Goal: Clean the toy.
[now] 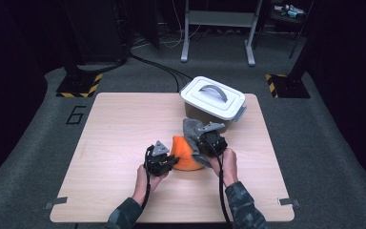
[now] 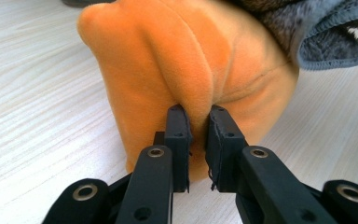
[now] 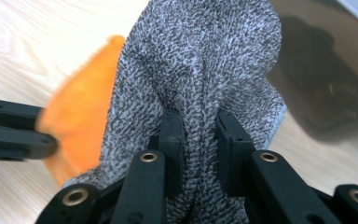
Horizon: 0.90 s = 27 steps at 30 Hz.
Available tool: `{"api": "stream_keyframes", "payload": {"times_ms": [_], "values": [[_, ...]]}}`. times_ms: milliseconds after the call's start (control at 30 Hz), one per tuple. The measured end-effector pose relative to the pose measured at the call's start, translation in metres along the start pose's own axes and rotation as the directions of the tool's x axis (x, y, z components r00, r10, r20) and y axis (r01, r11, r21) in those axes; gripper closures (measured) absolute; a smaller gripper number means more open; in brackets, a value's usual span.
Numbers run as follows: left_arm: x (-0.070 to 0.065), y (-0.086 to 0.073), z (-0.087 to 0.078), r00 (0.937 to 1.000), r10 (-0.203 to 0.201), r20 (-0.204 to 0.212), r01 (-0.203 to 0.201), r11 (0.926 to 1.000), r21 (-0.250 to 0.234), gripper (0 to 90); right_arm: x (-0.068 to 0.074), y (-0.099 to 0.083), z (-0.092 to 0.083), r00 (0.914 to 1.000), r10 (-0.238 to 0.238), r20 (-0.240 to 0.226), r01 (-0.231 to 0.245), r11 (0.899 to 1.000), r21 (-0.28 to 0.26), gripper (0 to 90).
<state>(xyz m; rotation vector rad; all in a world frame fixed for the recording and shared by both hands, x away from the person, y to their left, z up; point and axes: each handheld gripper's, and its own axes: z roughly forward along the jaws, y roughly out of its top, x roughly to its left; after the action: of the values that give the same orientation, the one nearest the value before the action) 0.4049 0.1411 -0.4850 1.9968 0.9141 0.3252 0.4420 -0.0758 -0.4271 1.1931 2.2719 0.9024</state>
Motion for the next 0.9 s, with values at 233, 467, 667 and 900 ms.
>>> {"api": "stream_keyframes", "payload": {"times_ms": [233, 467, 667, 900], "values": [[0.0, 0.001, -0.005, 0.9999, 0.006, -0.016, -0.006, 0.9997, -0.024, 53.8, -0.002, -0.006, 0.004, 1.0, 0.003, 0.003, -0.003, 1.0, 0.008, 74.4], [0.0, 0.0, 0.003, 0.9992, 0.037, -0.012, -0.037, 0.9993, 0.0, 65.0, -0.004, -0.007, 0.002, 0.9997, 0.023, -0.006, -0.023, 1.0, 0.0, 74.2], [-0.002, 0.001, 0.003, 0.999, 0.041, -0.02, -0.041, 0.9991, -0.011, 74.1, 0.009, 0.011, -0.02, 0.9994, 0.004, -0.035, -0.007, 0.996, -0.085, 73.9], [0.0, -0.001, 0.002, 0.9989, 0.035, -0.031, -0.035, 0.9994, -0.007, 79.4, 0.03, 0.016, 0.006, 0.9969, -0.072, -0.032, 0.071, 0.997, -0.02, 73.8]]}}
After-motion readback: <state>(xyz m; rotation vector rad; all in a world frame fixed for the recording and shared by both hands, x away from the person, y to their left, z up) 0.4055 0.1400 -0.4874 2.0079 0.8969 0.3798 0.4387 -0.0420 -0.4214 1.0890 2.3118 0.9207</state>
